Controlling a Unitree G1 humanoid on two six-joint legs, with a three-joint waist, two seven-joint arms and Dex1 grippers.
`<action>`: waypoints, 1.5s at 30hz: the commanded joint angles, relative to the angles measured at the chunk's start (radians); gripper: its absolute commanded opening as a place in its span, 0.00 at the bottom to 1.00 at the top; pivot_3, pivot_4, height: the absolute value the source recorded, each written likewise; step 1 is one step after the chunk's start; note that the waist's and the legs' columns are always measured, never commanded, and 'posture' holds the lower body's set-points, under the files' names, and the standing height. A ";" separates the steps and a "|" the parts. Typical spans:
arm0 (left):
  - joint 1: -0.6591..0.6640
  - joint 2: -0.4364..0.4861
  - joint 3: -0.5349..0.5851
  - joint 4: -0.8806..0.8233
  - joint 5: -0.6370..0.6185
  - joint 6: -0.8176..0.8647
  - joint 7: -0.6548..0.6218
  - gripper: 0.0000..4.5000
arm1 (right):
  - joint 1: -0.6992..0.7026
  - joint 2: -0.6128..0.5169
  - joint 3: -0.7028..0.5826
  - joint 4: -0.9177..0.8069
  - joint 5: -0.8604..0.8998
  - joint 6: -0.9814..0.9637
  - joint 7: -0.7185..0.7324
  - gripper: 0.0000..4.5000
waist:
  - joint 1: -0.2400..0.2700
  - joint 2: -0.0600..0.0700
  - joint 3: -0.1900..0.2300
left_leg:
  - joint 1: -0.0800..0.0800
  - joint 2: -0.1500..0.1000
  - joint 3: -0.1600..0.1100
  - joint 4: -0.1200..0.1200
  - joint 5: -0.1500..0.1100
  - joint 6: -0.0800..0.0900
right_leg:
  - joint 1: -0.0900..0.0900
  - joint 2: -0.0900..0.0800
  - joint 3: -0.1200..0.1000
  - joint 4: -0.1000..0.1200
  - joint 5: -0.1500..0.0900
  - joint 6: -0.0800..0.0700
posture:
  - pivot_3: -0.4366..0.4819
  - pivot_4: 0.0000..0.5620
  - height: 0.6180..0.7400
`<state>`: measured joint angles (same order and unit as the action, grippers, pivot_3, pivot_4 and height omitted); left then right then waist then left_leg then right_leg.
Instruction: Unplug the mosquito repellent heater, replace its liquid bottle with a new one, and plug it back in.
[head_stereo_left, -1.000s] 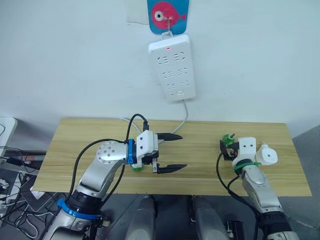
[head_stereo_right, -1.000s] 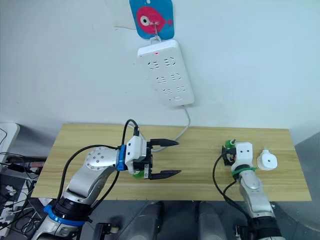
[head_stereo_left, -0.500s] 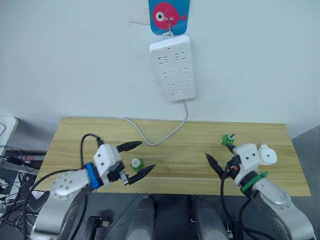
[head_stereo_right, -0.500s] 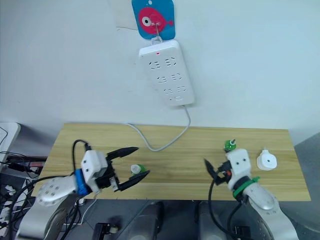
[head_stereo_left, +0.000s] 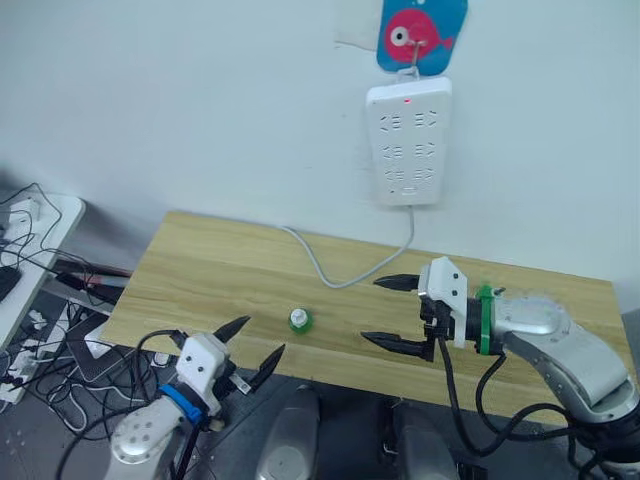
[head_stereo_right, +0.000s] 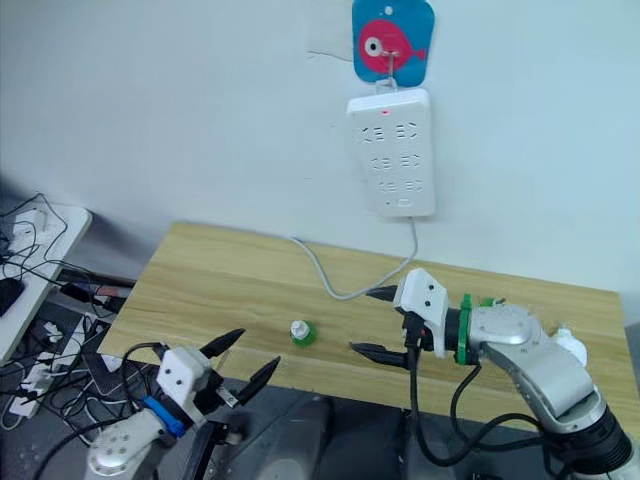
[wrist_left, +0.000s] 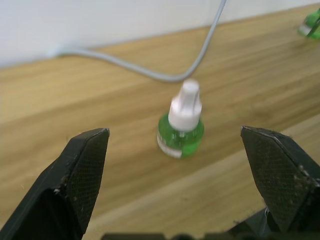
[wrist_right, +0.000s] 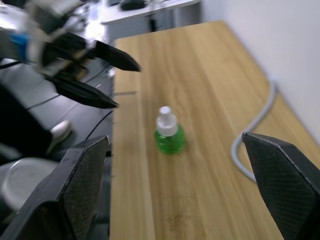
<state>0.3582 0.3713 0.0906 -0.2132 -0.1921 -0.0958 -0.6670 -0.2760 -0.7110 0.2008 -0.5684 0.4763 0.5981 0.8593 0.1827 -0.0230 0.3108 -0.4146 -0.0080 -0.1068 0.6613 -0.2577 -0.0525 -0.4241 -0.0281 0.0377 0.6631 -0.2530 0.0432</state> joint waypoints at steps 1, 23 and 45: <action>-0.025 -0.027 -0.057 0.082 0.046 -0.103 0.008 1.00 | -0.036 -0.013 -0.014 -0.025 0.043 0.026 0.043 0.99 | 0.011 0.000 0.000 | 0.000 0.000 0.001 0.000 0.000 0.000 | 0.000 0.000 0.001 0.000 0.000 0.000 | 0.87 0.52 1.00; -0.419 -0.188 -0.181 0.720 0.193 -0.359 0.180 1.00 | -0.075 -0.054 -0.087 -0.084 0.120 0.190 -0.009 0.99 | 0.058 -0.001 0.001 | 0.001 0.000 0.003 0.001 -0.001 0.002 | -0.001 0.006 0.002 0.001 0.003 -0.004 | 0.78 0.56 1.00; -0.442 -0.077 -0.302 0.288 0.136 -0.102 -0.022 0.49 | 0.037 -0.032 -0.118 -0.110 0.108 0.185 -0.118 1.00 | 0.064 -0.002 0.000 | 0.001 0.000 0.003 0.001 -0.001 0.002 | -0.001 0.007 0.002 0.001 0.004 -0.004 | 0.83 0.47 1.00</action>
<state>-0.0759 0.2795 -0.1828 0.1894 -0.0200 -0.2750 -0.6263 -0.2527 -0.7482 0.1080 -0.6375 0.5842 0.8038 0.7549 0.2465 -0.0245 0.3107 -0.4132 -0.0078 -0.1033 0.6620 -0.2592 -0.0508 -0.4245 -0.0212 0.0395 0.6640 -0.2494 0.0394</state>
